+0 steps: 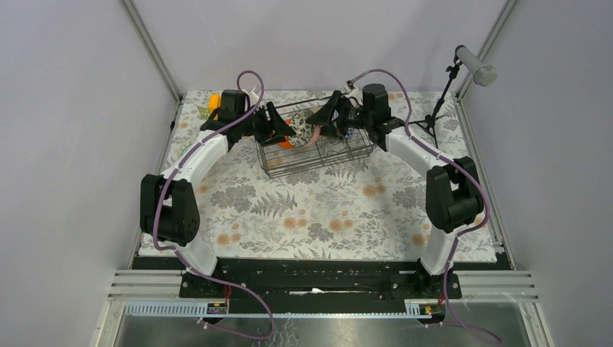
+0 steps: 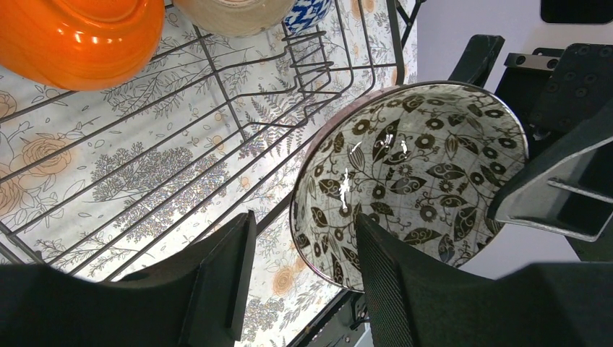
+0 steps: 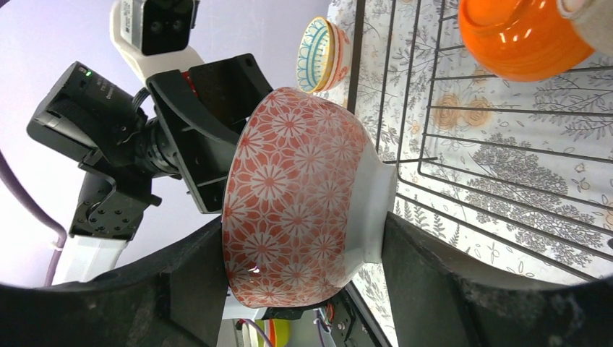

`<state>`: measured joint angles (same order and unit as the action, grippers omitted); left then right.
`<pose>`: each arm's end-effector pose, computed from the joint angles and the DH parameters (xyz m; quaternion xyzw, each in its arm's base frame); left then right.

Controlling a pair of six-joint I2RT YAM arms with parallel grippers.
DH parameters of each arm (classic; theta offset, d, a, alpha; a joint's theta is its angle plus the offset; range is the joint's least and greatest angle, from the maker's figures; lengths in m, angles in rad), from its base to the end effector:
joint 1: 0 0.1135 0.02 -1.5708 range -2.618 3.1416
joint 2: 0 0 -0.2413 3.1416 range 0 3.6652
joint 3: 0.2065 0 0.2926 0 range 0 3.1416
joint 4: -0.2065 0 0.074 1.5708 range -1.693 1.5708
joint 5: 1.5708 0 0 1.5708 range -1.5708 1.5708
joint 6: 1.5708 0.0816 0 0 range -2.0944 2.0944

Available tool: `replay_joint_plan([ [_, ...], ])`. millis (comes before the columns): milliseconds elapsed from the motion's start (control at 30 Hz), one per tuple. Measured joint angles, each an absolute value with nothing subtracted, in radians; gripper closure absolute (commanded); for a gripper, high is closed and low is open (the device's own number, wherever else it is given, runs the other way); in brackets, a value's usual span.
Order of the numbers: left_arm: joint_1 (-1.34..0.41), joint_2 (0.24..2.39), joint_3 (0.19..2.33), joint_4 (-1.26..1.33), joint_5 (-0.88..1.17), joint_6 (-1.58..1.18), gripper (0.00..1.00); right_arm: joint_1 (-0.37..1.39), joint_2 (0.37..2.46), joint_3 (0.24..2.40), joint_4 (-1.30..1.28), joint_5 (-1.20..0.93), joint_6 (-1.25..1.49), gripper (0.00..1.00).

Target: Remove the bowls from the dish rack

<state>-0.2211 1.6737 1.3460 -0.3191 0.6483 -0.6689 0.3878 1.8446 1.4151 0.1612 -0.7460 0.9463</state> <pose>0.4245 -0.1459 0.2344 -0.0500 0.8589 -0.4392 0.2586 0.4417 0.2402 0.2456 -0.0082 0.7728 0.5769 0.2642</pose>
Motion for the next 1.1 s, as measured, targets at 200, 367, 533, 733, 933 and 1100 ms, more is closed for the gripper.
replay_joint_plan([
  [200, -0.221, 1.674, 1.346, -0.319, 0.647, -0.676, 0.56, 0.392, 1.845, 1.415, 0.186, -0.775, 0.964, 0.68],
  [367, -0.221, 1.674, 1.345, -0.311, 0.648, -0.682, 0.65, 0.402, 1.845, 1.414, 0.194, -0.801, 0.97, 0.67],
  [533, -0.221, 1.674, 1.338, -0.309, 0.645, -0.672, 1.0, 0.414, 1.845, 1.41, 0.192, -0.808, 0.969, 0.38],
  [733, -0.231, 1.674, 1.345, -0.353, 0.63, -0.619, 1.0, 0.414, 1.845, 1.41, 0.134, -0.757, 0.93, 0.07],
  [933, -0.231, 1.674, 1.365, -0.485, 0.442, -0.55, 1.0, 0.435, 1.844, 1.482, -0.084, -0.665, 0.765, 0.1],
  [1100, -0.245, 1.674, 1.386, -0.567, 0.313, -0.508, 1.0, 0.467, 1.843, 1.579, -0.273, -0.515, 0.608, 0.24],
])
